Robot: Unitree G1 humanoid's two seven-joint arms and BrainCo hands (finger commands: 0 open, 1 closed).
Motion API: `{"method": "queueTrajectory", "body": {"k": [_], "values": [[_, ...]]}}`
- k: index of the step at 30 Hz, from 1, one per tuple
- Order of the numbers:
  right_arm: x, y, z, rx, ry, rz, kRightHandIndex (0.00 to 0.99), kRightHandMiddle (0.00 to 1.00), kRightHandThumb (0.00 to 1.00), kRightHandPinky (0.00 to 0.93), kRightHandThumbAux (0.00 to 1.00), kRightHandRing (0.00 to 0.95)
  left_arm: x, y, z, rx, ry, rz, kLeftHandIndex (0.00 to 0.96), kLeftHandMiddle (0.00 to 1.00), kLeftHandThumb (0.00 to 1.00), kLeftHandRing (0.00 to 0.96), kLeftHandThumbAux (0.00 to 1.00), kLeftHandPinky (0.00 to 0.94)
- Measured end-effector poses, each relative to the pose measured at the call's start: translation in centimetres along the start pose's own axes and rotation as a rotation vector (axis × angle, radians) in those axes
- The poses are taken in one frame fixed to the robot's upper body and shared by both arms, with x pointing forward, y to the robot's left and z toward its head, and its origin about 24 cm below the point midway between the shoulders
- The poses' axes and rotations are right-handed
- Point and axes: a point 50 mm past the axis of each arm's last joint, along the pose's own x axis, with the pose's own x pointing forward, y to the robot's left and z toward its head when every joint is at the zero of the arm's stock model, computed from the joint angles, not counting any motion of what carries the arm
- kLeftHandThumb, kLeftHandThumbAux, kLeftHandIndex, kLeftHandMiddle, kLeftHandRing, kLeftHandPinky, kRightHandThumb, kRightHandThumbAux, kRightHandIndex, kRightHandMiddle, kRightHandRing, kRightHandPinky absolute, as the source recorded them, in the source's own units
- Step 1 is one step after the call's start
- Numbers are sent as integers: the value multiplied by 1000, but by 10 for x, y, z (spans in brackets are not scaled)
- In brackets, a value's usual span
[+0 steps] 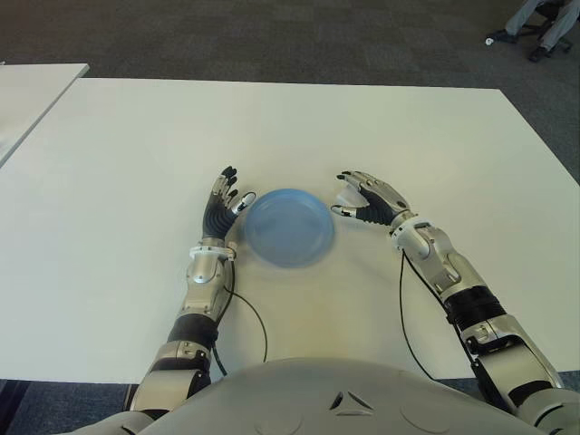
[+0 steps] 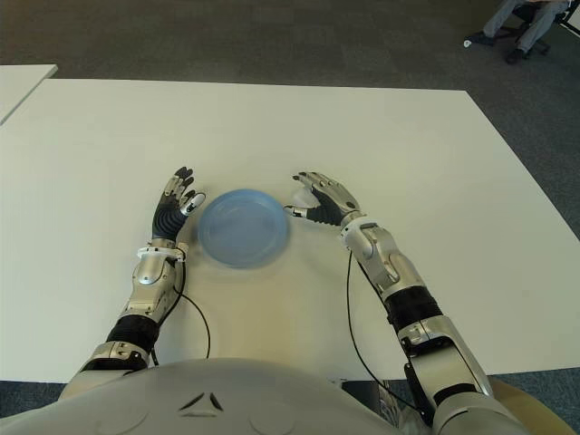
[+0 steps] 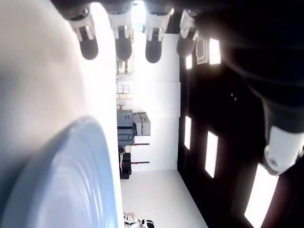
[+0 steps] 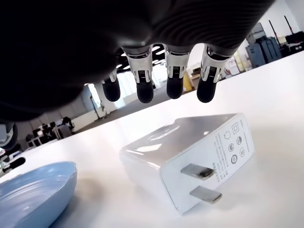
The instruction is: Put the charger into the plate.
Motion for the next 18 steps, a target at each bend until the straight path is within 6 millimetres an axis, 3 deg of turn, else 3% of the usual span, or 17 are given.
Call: {"method": "queueTrajectory", "body": {"k": [18], "values": [[-19, 13, -5, -75, 41, 11, 0, 0, 285, 0, 228, 0, 0, 2, 0, 4, 0, 3, 0, 88, 0, 77, 567, 75]]}}
